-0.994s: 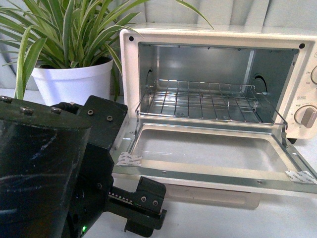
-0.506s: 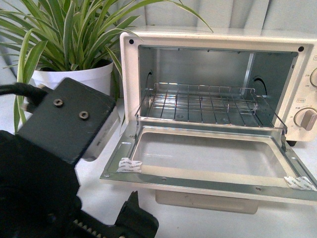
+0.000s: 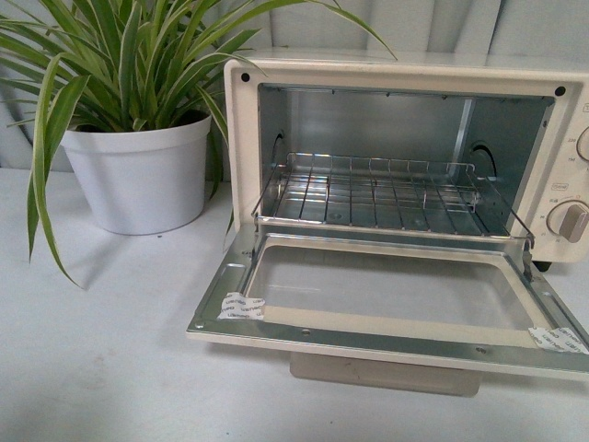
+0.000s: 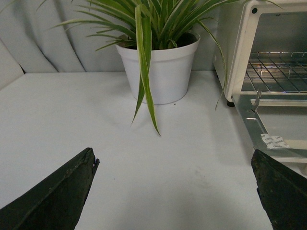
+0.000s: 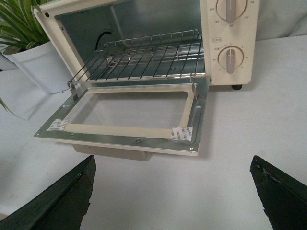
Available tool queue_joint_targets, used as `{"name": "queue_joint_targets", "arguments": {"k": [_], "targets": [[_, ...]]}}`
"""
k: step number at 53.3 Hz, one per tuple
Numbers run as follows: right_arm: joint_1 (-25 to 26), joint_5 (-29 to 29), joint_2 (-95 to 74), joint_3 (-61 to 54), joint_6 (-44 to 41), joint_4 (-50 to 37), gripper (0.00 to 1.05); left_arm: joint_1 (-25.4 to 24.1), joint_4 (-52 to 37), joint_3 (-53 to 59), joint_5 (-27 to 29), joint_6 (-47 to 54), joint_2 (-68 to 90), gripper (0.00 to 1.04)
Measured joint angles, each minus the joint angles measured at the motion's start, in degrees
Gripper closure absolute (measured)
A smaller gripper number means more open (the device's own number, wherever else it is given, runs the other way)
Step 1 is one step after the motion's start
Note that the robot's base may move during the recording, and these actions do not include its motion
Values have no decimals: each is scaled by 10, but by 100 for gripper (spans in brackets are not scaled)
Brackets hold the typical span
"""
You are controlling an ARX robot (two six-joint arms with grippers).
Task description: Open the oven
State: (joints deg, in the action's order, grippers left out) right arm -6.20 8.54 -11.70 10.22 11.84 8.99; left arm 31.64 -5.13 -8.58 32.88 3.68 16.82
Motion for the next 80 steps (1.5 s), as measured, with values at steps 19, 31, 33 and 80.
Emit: {"name": "queue_joint_targets", "arguments": {"k": [19,31,33,80], "targets": [[45,18,47,-27,-2,-14,10,-91,10,36,-71,-44,-85,7],[62,-86,85,-66,-101,-84,51,-179,41,45,-199,-40,-119,48],[62,-85,87,-68,-104,-84,56,-191,42,48,-210,-40,-123,55],[62,-85,115,-98,-117,-88,52,-314,52,78,-327,-40,-166,49]]}}
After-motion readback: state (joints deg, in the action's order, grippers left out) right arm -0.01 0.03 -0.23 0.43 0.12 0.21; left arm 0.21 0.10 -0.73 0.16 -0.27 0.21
